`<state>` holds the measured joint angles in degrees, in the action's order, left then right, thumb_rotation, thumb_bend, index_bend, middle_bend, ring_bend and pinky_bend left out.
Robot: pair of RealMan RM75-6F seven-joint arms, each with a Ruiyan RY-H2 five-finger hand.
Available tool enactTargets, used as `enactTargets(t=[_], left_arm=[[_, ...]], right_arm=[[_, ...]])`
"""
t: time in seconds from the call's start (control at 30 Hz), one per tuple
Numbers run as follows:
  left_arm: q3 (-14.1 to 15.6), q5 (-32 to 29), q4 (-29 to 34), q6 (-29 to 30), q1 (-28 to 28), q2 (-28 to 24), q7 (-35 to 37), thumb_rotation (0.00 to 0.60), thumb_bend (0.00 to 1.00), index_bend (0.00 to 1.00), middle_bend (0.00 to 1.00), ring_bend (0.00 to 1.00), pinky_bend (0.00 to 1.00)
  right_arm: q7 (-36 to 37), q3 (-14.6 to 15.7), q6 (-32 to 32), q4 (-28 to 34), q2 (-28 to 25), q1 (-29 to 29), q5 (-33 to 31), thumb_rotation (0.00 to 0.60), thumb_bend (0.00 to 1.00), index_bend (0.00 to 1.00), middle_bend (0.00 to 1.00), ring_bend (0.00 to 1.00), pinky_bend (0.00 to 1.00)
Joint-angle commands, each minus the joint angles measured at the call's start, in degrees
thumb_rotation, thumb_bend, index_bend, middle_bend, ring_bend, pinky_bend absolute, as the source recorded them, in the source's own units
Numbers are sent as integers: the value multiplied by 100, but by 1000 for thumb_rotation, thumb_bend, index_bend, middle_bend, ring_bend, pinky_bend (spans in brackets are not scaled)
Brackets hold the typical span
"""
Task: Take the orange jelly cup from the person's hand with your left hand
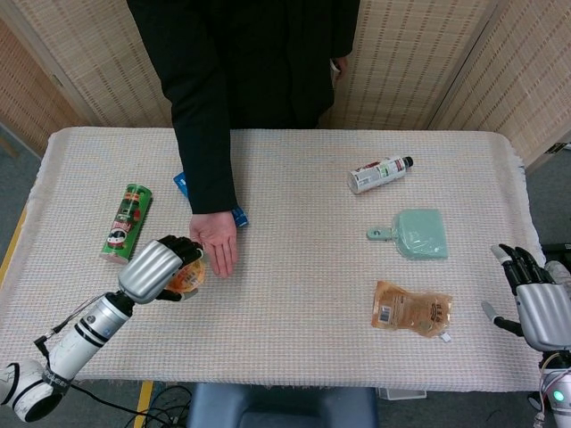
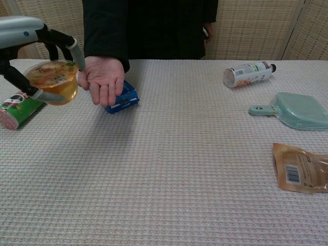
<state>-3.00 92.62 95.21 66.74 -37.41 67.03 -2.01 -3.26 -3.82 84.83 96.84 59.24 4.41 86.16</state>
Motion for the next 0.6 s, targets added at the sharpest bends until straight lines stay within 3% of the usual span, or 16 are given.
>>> enactTargets(t=[0.03, 0.27, 0.6], left_arm=[[87, -84, -201, -25, 98, 122, -42, 600, 260, 551, 444, 440, 742], [161, -353, -811, -93, 275, 489, -390, 600, 259, 550, 444, 440, 741], [255, -635, -1833, -236, 474, 1343, -232, 600, 260, 532, 442, 439, 736]], right_arm=[[10, 1, -3, -9, 1, -3, -8, 600, 249, 52, 89, 115, 251], [37, 13, 3, -32, -1, -21, -16, 600, 249, 52, 89, 115, 251], [69, 6, 32, -55, 14, -37, -17, 600, 249, 52, 89, 115, 251]])
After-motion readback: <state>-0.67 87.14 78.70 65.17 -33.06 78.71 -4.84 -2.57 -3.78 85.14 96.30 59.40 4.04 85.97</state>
